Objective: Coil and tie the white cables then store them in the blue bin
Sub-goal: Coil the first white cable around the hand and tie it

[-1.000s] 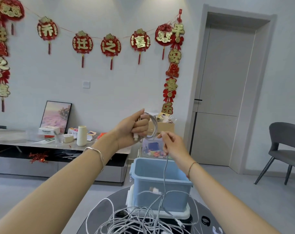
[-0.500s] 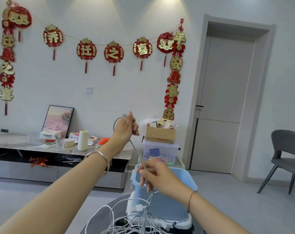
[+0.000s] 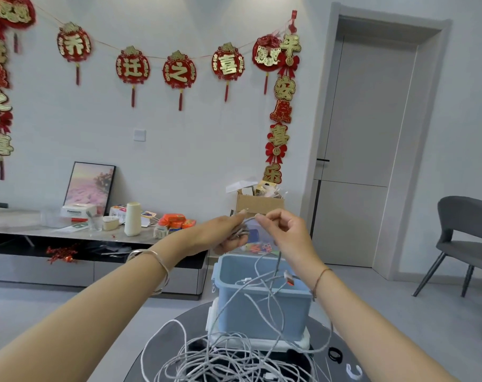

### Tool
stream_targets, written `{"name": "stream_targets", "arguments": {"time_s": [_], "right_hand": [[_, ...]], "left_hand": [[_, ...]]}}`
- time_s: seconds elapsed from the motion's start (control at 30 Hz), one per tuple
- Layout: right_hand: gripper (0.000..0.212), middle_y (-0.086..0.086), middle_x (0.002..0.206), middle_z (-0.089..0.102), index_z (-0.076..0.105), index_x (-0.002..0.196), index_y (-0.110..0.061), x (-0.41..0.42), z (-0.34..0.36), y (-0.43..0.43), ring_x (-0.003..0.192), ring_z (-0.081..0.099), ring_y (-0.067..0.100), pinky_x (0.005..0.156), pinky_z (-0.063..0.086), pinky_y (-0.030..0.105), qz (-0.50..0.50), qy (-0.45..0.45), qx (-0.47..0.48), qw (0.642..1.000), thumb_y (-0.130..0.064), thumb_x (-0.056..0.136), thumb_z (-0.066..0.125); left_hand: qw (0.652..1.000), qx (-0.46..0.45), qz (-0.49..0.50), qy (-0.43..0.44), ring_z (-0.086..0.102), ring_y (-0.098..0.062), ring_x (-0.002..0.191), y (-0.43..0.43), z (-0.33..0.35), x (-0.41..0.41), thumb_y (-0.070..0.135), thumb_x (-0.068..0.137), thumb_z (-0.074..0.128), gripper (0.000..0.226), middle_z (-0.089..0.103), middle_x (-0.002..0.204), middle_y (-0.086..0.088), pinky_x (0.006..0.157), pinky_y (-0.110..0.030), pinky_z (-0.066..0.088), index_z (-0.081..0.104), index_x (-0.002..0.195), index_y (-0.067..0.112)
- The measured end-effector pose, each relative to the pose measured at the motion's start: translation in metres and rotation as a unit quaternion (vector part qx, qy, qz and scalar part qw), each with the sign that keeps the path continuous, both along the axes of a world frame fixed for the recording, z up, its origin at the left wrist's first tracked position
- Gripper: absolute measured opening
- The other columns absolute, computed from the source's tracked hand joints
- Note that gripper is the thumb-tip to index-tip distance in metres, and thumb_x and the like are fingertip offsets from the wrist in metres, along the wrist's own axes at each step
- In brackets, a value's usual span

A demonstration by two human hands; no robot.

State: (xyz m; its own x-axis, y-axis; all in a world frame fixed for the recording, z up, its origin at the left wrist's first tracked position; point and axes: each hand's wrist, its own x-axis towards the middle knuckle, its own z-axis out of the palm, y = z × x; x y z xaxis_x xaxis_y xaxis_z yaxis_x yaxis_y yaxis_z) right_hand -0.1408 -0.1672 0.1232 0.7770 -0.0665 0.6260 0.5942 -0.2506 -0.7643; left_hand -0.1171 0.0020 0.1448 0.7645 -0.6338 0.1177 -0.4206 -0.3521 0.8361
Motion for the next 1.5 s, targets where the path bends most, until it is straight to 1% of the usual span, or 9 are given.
{"name": "stream_targets", "arguments": {"time_s": [0.27,0.4,0.7,0.93,1.1,1.2,1.3,1.4,1.5], "right_hand": [[0.019,0.0,0.056,0.042,0.061,0.084,-0.013,0.011,-0.004,0.005,0.048,0.035,0.011,0.045,0.032,0.019,0.099,0.124,0.14,0.977,-0.032,0.089,0.061],[0.009,0.002,0.063,0.056,0.059,0.092,-0.011,0.009,-0.003,0.0,0.048,0.052,0.009,0.05,0.048,0.018,0.13,0.145,0.154,0.969,-0.02,0.093,0.056],[0.021,0.004,0.071,0.064,0.072,0.083,-0.02,0.008,-0.049,-0.016,0.054,0.043,0.002,0.053,0.033,0.012,0.041,0.116,-0.192,0.974,-0.028,0.093,0.057],[0.027,-0.015,0.095,0.067,0.072,0.095,-0.029,0.018,-0.118,-0.028,0.093,0.057,0.0,0.091,0.046,0.031,-0.019,0.186,-0.36,0.914,-0.049,0.088,0.057],[0.048,-0.011,0.129,0.053,0.051,0.132,-0.032,0.019,-0.121,-0.027,0.126,0.039,0.01,0.111,0.029,0.035,-0.019,0.251,-0.443,0.861,-0.051,0.088,0.056],[0.068,-0.01,0.138,0.045,0.033,0.141,-0.032,0.016,-0.09,-0.015,0.13,0.038,0.007,0.103,0.037,0.026,0.045,0.257,-0.301,0.917,-0.051,0.083,0.064],[0.052,-0.006,0.122,0.059,0.04,0.133,-0.027,0.016,-0.045,0.001,0.117,0.052,0.007,0.085,0.044,0.018,0.098,0.23,-0.111,0.962,-0.039,0.087,0.063],[0.017,0.004,0.08,0.065,0.054,0.112,-0.016,0.012,-0.007,0.008,0.075,0.063,0.011,0.073,0.049,0.022,0.085,0.161,0.024,0.983,-0.022,0.098,0.048],[0.028,0.003,0.056,0.041,0.06,0.104,-0.002,0.015,0.0,0.008,0.038,0.042,0.005,0.048,0.046,0.024,0.001,0.115,0.012,0.993,-0.016,0.102,0.037]], "left_hand": [[0.943,-0.252,-0.099,0.192,0.016,-0.005,0.031,-0.004,0.003,0.005,0.041,0.102,0.024,0.049,0.022,0.038,0.01,0.035,-0.017,0.022,0.04,0.062,0.016],[0.884,-0.384,-0.095,0.25,0.019,-0.004,0.026,-0.009,0.006,0.012,0.038,0.102,0.025,0.052,0.025,0.035,0.009,0.034,-0.017,0.021,0.042,0.057,0.016],[0.826,-0.515,-0.044,0.225,0.021,-0.006,0.026,-0.02,0.03,0.02,0.036,0.103,0.021,0.048,0.024,0.034,0.008,0.032,-0.018,0.027,0.038,0.063,0.017],[0.817,-0.534,-0.032,0.217,0.02,-0.006,0.026,-0.014,0.044,0.024,0.036,0.104,0.02,0.046,0.024,0.035,0.008,0.032,-0.018,0.027,0.036,0.064,0.018],[0.832,-0.515,-0.018,0.206,0.02,-0.006,0.027,-0.01,0.046,0.026,0.037,0.104,0.021,0.047,0.024,0.036,0.008,0.032,-0.018,0.027,0.038,0.065,0.017],[0.848,-0.488,-0.009,0.207,0.02,-0.005,0.026,-0.01,0.041,0.025,0.038,0.104,0.022,0.046,0.024,0.035,0.008,0.033,-0.017,0.026,0.036,0.065,0.017],[0.846,-0.48,-0.018,0.232,0.02,-0.005,0.025,-0.013,0.035,0.024,0.039,0.103,0.023,0.046,0.024,0.034,0.008,0.033,-0.017,0.024,0.034,0.065,0.017],[0.842,-0.471,-0.04,0.258,0.021,-0.005,0.025,-0.017,0.032,0.021,0.042,0.103,0.024,0.047,0.025,0.034,0.008,0.035,-0.017,0.022,0.034,0.065,0.017],[0.82,-0.502,-0.066,0.268,0.023,-0.005,0.026,-0.023,0.035,0.017,0.044,0.102,0.026,0.049,0.025,0.036,0.008,0.035,-0.016,0.023,0.038,0.064,0.016]]}}
